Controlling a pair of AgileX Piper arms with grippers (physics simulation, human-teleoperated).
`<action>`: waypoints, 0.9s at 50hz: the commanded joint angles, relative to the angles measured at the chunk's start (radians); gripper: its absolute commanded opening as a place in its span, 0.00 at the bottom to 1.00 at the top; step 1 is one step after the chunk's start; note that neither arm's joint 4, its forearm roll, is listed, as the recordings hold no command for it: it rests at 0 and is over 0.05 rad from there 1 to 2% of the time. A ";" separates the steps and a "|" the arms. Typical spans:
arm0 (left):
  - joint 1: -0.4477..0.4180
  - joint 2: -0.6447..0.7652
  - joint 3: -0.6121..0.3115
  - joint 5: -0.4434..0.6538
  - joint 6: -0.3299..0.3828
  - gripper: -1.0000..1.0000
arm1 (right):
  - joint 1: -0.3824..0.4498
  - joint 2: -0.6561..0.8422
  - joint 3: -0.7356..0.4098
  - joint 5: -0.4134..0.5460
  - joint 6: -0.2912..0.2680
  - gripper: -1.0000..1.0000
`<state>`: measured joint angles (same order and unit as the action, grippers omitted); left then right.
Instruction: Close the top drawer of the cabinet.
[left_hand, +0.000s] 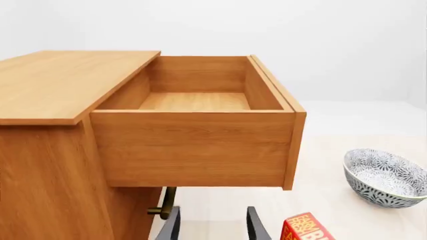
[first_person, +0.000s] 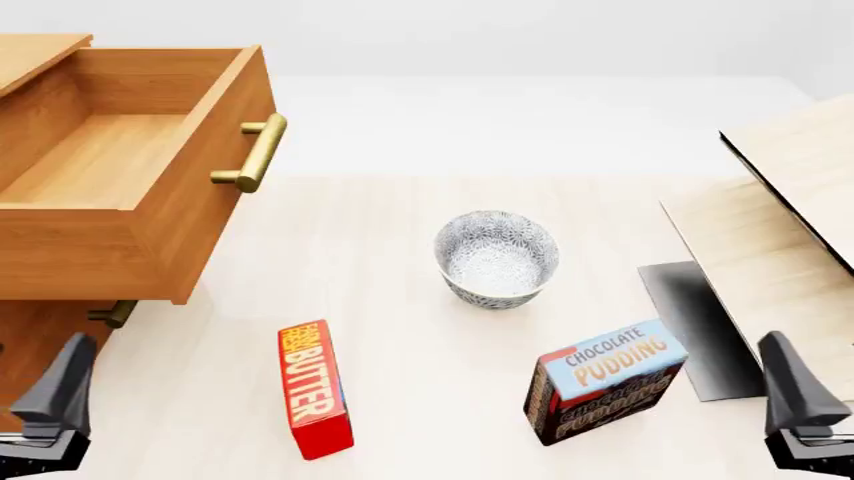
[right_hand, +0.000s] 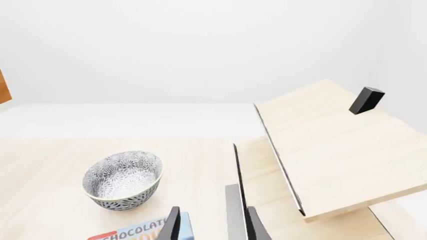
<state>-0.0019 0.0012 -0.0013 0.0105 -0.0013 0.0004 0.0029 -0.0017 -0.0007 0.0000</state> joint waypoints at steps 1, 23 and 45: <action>-0.013 0.000 -0.006 -0.012 0.007 1.00 | -0.001 0.007 -0.002 -0.004 0.001 1.00; -0.143 -0.001 -0.018 0.014 -0.028 1.00 | 0.000 0.002 0.000 -0.001 0.000 1.00; -0.408 -0.001 -0.167 0.123 -0.010 1.00 | 0.000 -0.001 0.000 0.002 0.000 1.00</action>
<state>-0.2960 0.0002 -0.1129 0.0893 -0.0191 0.0001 0.0034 -0.0016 -0.0002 0.0000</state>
